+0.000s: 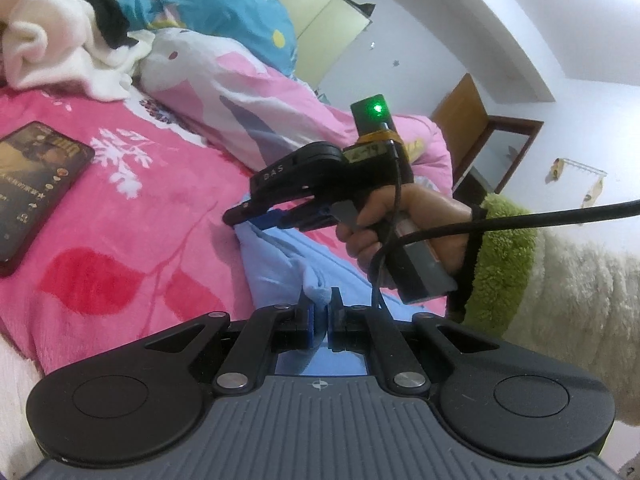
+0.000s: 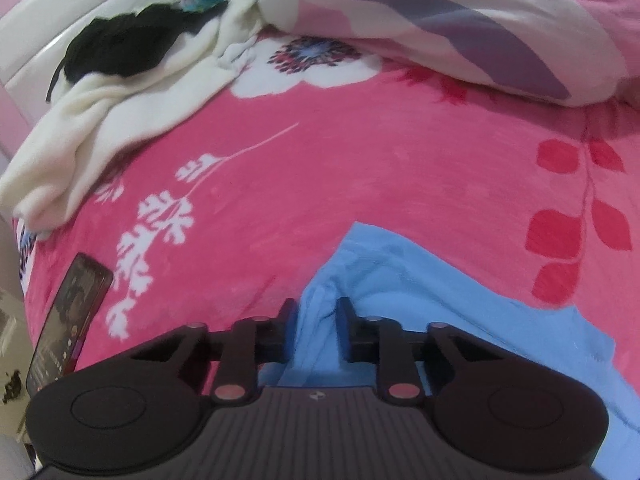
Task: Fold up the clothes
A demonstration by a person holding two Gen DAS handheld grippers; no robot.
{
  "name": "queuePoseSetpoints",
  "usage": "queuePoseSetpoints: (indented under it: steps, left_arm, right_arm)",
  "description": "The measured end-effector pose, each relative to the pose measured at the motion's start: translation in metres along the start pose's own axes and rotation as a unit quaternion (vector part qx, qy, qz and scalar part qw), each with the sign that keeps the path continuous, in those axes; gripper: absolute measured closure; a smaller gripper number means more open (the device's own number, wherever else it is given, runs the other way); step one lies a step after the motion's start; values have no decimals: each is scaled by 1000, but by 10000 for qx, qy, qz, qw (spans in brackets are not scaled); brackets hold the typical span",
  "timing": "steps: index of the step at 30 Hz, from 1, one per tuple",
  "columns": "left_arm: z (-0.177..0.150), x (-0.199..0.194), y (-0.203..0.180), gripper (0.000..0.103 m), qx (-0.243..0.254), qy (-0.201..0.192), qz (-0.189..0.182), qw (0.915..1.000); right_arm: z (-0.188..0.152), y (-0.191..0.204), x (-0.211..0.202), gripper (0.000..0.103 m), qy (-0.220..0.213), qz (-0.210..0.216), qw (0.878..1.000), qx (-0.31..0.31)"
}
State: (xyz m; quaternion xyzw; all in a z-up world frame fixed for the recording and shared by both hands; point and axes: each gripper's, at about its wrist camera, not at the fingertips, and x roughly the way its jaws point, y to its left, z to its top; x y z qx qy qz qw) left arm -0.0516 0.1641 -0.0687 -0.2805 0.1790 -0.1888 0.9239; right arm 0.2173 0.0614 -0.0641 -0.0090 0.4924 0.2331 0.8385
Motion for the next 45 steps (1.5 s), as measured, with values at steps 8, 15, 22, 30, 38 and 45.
queuePoseSetpoints:
  steps: [8, 15, 22, 30, 38, 45]
  left_arm:
    - [1, 0, -4, 99, 51, -26, 76, 10000]
    - [4, 0, -16, 99, 199, -33, 0, 9998]
    - [7, 2, -36, 99, 403, -24, -211, 9990]
    - [5, 9, -66, 99, 664, 98, -474, 9966]
    - [-2, 25, -107, 99, 983, 333, -858, 9909]
    - [-16, 46, -155, 99, 1551, 722, -1420, 9750]
  right_arm:
    - [-5, -24, -8, 94, -244, 453, 9955, 793]
    - [-7, -36, -30, 96, -598, 832, 9882, 1143]
    - [-12, -51, -64, 96, -1000, 1100, 9795, 1357]
    - [-29, -79, -107, 96, -1385, 1317, 9685, 1594]
    - [-63, -125, -159, 96, -1806, 1275, 9569, 1881]
    - [-105, -168, -203, 96, -2126, 1024, 9506, 2015]
